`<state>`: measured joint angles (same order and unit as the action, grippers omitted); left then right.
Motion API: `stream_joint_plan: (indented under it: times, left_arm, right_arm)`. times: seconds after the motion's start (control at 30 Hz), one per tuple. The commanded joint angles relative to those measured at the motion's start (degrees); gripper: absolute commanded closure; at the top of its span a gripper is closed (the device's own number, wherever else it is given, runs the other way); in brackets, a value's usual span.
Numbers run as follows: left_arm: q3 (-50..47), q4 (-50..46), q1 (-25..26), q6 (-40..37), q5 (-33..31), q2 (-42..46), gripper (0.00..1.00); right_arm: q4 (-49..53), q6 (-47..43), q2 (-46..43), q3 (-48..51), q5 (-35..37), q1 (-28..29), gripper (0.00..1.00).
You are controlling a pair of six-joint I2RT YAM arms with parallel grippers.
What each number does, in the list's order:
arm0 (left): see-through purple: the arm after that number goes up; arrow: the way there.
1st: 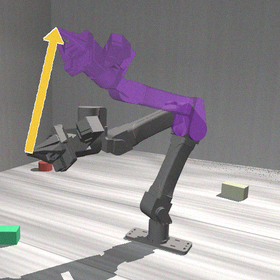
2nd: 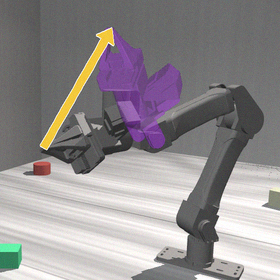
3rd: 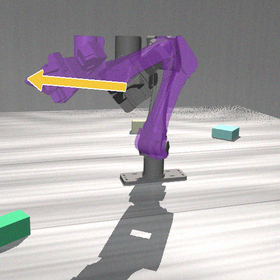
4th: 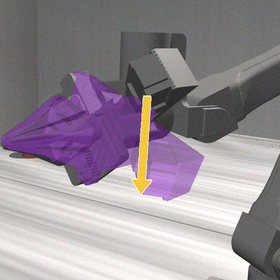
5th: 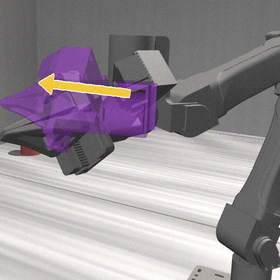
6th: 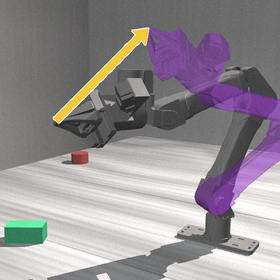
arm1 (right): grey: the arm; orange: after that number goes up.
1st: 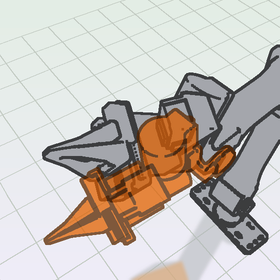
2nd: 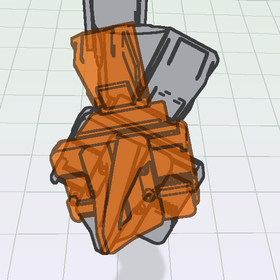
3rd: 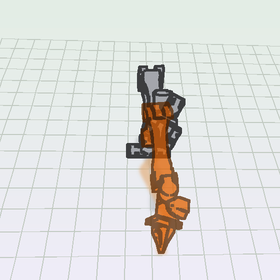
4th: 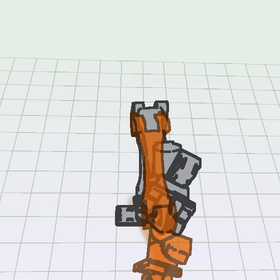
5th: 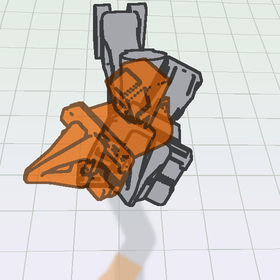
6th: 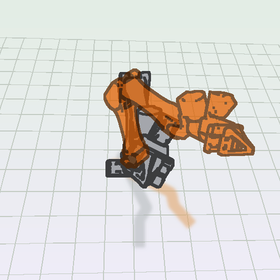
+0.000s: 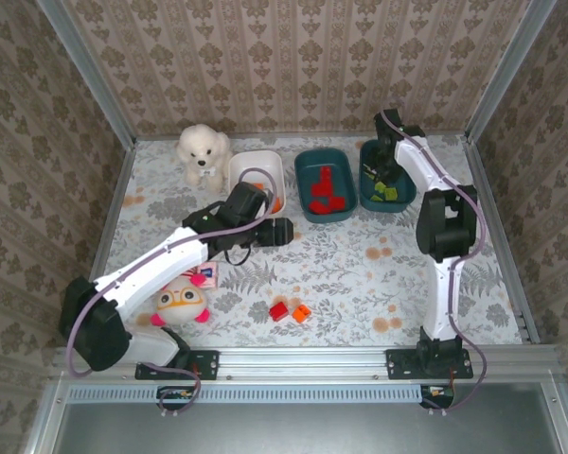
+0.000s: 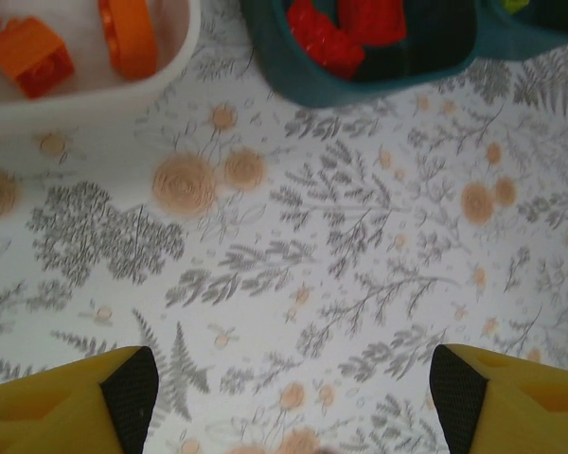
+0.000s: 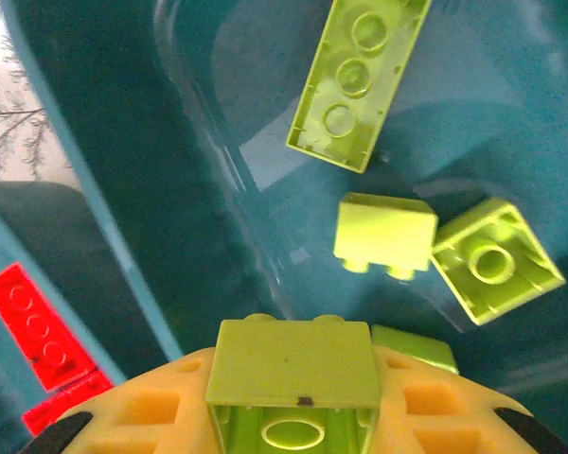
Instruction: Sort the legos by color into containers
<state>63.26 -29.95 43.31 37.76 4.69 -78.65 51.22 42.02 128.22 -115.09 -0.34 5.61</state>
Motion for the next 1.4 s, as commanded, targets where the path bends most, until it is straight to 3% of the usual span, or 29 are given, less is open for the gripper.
stream_joint_plan:
  times: [0.0,0.4,0.67,0.8,0.97,1.07,1.37]
  left_arm:
    - [3.1,0.9,-0.6,-0.2,0.0,-2.2,0.21]
    - [4.8,-0.9,-1.6,-1.5,1.7,-3.6,0.21]
    - [3.6,-1.4,-1.8,-1.4,2.2,-2.2,0.21]
    - [2.5,-2.0,-1.8,-2.0,2.7,-1.9,0.21]
    - [1.5,-4.6,-1.5,-4.5,4.2,-1.8,0.21]
    - [0.3,-7.9,-0.9,-6.0,5.3,-1.2,0.2]
    - [-9.0,-11.7,-0.2,0.1,10.7,2.8,0.19]
  right_arm:
    - [4.8,-0.3,2.9,-3.6,-5.5,-0.5,0.76]
    - [-0.4,8.0,6.2,-0.1,-11.8,-3.4,0.71]
    - [0.1,7.8,6.1,-2.4,-11.3,-3.8,0.41]
    - [0.7,6.3,2.7,-3.0,-9.8,-3.7,0.37]
    - [-0.1,3.9,-5.5,-0.6,-6.5,-2.4,0.38]
    - [-4.0,0.6,-13.6,5.7,-4.5,0.1,0.38]
    - [-20.1,-10.8,-44.9,41.2,-3.7,17.8,0.35]
